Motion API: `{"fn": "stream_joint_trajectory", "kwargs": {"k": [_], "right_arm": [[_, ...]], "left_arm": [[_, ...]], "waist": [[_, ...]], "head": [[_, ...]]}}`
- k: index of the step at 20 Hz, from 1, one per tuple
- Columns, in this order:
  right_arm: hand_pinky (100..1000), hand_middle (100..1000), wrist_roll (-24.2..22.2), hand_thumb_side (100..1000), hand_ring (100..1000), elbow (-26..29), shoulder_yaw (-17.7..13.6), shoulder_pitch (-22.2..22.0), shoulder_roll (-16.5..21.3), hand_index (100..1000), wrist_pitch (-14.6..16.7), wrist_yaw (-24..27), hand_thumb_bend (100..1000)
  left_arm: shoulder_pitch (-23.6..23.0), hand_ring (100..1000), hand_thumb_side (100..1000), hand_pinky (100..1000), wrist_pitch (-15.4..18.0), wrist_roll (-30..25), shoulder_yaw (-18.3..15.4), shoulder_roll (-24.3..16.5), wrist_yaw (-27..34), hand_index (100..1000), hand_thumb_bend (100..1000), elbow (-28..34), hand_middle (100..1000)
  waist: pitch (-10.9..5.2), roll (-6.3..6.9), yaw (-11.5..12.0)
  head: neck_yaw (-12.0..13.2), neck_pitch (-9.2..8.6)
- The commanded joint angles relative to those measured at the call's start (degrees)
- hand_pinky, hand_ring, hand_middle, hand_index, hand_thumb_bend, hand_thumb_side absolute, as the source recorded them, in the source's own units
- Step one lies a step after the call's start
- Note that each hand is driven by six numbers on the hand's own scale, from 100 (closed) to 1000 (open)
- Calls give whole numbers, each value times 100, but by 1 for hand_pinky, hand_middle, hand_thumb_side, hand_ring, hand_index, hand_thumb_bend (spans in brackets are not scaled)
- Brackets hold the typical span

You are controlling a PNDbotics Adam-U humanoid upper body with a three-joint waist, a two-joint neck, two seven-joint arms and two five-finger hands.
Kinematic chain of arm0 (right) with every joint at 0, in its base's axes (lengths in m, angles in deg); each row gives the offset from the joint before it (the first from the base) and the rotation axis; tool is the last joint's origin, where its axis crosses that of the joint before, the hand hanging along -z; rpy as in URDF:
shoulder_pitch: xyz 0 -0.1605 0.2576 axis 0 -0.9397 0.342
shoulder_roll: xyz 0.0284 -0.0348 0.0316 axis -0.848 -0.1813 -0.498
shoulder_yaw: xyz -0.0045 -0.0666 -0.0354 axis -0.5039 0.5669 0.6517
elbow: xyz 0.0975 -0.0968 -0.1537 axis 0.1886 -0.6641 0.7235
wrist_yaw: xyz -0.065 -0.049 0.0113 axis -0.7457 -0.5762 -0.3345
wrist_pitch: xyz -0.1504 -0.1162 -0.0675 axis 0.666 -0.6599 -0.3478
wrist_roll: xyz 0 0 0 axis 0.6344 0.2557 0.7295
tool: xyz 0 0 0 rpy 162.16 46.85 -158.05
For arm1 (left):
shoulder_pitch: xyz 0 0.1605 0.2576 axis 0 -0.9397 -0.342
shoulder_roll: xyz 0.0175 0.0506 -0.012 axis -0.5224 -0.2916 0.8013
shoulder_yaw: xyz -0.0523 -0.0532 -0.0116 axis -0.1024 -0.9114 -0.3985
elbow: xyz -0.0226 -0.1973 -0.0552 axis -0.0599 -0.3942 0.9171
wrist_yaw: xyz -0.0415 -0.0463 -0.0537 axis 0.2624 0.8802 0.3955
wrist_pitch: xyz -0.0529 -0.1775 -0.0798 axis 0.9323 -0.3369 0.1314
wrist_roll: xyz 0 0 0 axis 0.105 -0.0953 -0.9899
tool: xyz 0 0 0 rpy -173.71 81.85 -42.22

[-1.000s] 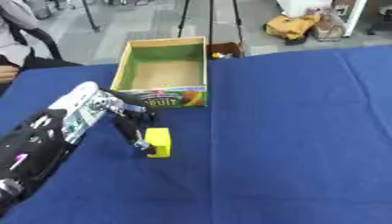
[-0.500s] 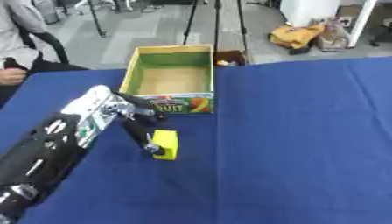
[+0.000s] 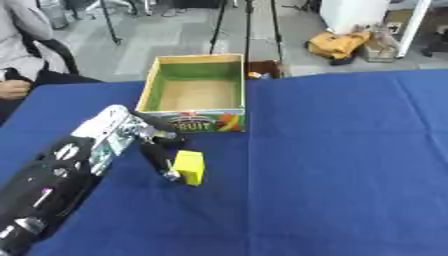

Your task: Pick up objects on the table and place them in the box.

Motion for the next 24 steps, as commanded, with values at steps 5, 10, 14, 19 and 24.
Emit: {"fn": "stream_joint_trajectory", "kwargs": {"k": [5,10,14,19,24], "right_arm": [[699,539,2,575,776,85,-13,88,5,793,-22,14,100],[699,538,0,576,776,85,-9,98,2,793,-13,27,100],[699,537,0,576,776,85,-12,102,2,793,-14,36,100],[700,537,-3,575,776,85,-11,92,1,793,-15,43,100],[700,539,-6,574,777,85,-6,98,-9,793,-5,38,100]], "left_arm": [[124,818,634,701,26,0,-44,-67,-66,979,543,18,873],[145,811,639,692,59,0,-44,-30,-231,946,502,-39,838],[167,802,636,685,74,0,-56,-17,-269,922,493,-37,818],[155,794,640,679,94,0,-2,-46,-305,886,489,89,780],[155,779,636,665,93,0,36,-81,-499,838,455,273,736]], "waist": [[-66,-27,-15],[-47,-29,-24],[-37,-31,-28],[-40,-27,-22],[-54,-30,-31]], "head": [[22,-81],[53,-92],[61,-93],[50,-72],[52,-64]]}}
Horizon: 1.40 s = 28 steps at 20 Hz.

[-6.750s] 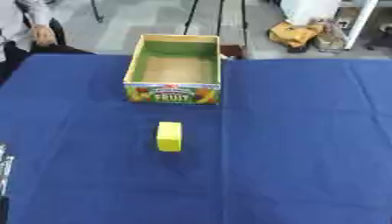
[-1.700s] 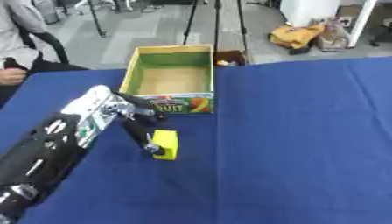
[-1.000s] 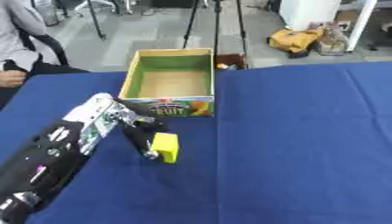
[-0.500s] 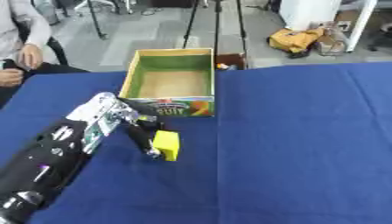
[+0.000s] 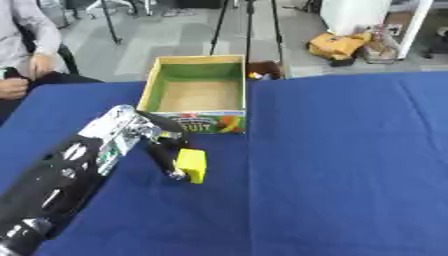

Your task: Pick up objects on the table and place them in the box.

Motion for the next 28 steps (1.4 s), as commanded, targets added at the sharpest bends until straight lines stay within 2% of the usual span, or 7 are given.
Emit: {"fn": "stream_joint_trajectory", "kwargs": {"k": [1,5,6,10,21,24,28], "right_arm": [[700,539,-6,574,777,85,-6,95,-6,793,-4,33,100],[700,539,-6,574,777,85,-5,96,-7,793,-3,32,100],[701,539,-5,574,777,85,-6,97,-9,794,-3,32,100],[701,539,3,573,777,85,-10,105,-12,793,-7,40,100],[701,539,15,573,777,85,-14,104,-8,793,-12,58,100],[701,539,13,573,777,85,-15,104,-7,793,-13,62,100],[701,538,8,574,777,85,-13,96,-8,793,-13,67,100]], "left_arm": [[85,779,636,665,26,-7,0,-135,-126,838,455,177,736],[80,779,636,665,29,-7,4,-136,-155,838,455,200,736],[81,744,641,632,27,0,11,-139,-167,785,380,209,658],[67,701,626,599,2,115,69,-140,-344,747,317,293,612],[62,635,610,563,106,430,166,-174,-808,700,317,479,569],[60,603,617,539,110,491,155,-180,-813,672,275,515,535],[66,579,628,520,84,496,150,-205,-747,660,269,625,513]], "waist": [[-99,-15,-7],[-99,-16,-8],[-98,-19,-10],[-92,-30,-14],[-89,-33,-22],[-93,-38,-23],[-99,-40,-19]], "head": [[5,-37],[7,-38],[12,-37],[26,-42],[38,-4],[40,15],[35,23]]}}
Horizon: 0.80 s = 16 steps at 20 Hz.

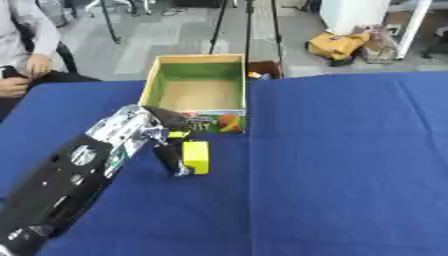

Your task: Pick up objects on the table and place them in the box.

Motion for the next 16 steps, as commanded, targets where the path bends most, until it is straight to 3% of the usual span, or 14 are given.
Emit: {"fn": "stream_joint_trajectory", "kwargs": {"k": [1,7,16], "right_arm": [[702,539,5,574,777,85,-13,94,7,793,-15,22,100],[702,540,0,573,778,85,-16,92,14,794,-19,25,100],[703,542,5,572,778,85,-25,69,48,794,-22,17,100]], "left_arm": [[86,576,630,517,-25,23,-47,-204,39,659,270,189,511],[101,551,637,496,-123,-14,-150,-318,320,643,255,586,488],[-19,529,652,475,-483,-212,-511,-738,1079,623,235,1660,470]], "waist": [[-100,-14,3],[-118,-20,16],[-151,0,75]], "head": [[15,5],[-11,11],[-44,15]]}}
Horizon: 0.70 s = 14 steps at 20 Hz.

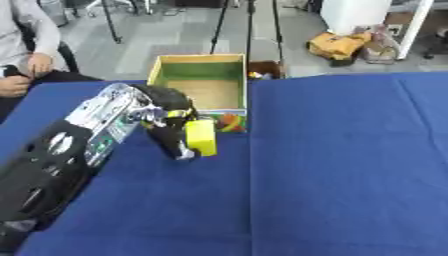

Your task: Pick up objects on the table and place them in the box.

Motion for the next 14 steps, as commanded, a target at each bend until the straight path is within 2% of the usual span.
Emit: {"fn": "stream_joint_trajectory", "kwargs": {"k": [1,7,10,14], "right_arm": [[702,541,12,571,778,85,-27,69,50,794,-23,15,100],[703,542,47,571,778,85,-41,82,67,794,-34,25,100],[702,539,49,572,778,85,-40,82,72,794,-36,25,100],[701,537,49,574,778,85,-42,92,127,793,-47,38,100]], "left_arm": [[44,521,657,469,-170,-36,-284,-302,288,615,231,486,464],[-9,514,664,463,-570,-19,-744,-520,793,608,229,1134,458],[-10,517,662,469,-738,-76,-794,-612,1079,602,226,1255,456],[214,517,660,471,-912,-40,-1015,-1007,1426,600,233,1212,455]], "waist": [[-135,2,18],[-108,-4,37],[-105,0,42],[-50,27,95]], "head": [[-23,5],[-25,-49],[-22,-51],[27,-73]]}}
